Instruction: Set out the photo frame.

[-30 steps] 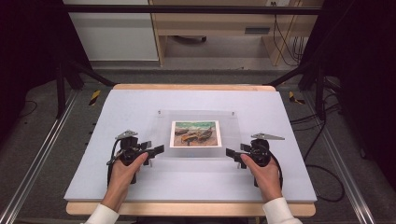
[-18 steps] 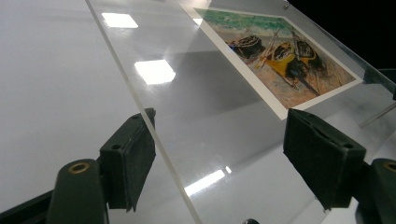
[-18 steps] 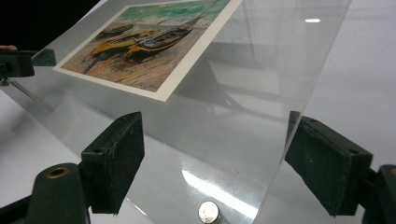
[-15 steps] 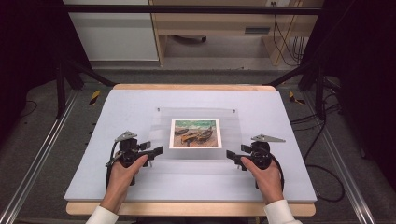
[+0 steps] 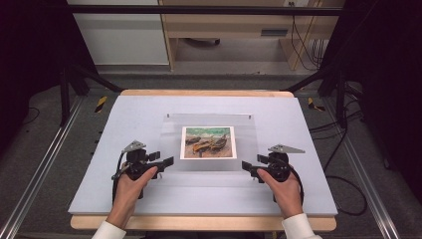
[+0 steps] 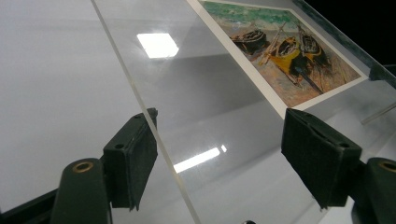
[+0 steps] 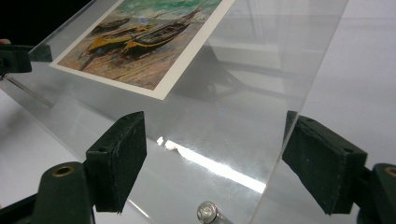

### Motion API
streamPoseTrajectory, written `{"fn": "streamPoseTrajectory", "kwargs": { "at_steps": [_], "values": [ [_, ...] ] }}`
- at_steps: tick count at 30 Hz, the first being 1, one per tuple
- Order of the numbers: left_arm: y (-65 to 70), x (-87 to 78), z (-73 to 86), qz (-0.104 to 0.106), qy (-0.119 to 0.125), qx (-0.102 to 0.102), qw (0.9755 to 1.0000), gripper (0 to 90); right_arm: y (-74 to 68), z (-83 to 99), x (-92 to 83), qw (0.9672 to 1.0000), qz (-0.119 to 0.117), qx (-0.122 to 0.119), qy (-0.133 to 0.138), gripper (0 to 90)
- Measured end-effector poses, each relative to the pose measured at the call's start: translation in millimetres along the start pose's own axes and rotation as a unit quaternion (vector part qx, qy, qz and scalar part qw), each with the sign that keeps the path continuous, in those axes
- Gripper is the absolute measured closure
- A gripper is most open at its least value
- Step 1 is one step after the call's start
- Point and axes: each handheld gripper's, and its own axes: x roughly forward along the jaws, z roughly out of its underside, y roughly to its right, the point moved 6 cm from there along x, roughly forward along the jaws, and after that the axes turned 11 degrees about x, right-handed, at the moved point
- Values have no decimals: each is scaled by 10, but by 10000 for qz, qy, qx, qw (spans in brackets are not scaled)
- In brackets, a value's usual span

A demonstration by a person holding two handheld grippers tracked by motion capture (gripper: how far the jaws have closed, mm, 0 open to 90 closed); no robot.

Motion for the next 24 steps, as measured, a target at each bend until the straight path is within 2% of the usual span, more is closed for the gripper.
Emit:
{"fn": "streamPoseTrajectory", "kwargs": {
  "at_steps": [15,24],
  "values": [
    [43,-53,8,-78,35,130,9999,281,-31,26,-52,9998,81,-200,11,238],
    [74,-111,26,-132,98,210,9996,318,-57,49,-108,9995,133,-282,53,278]
  ]
}}
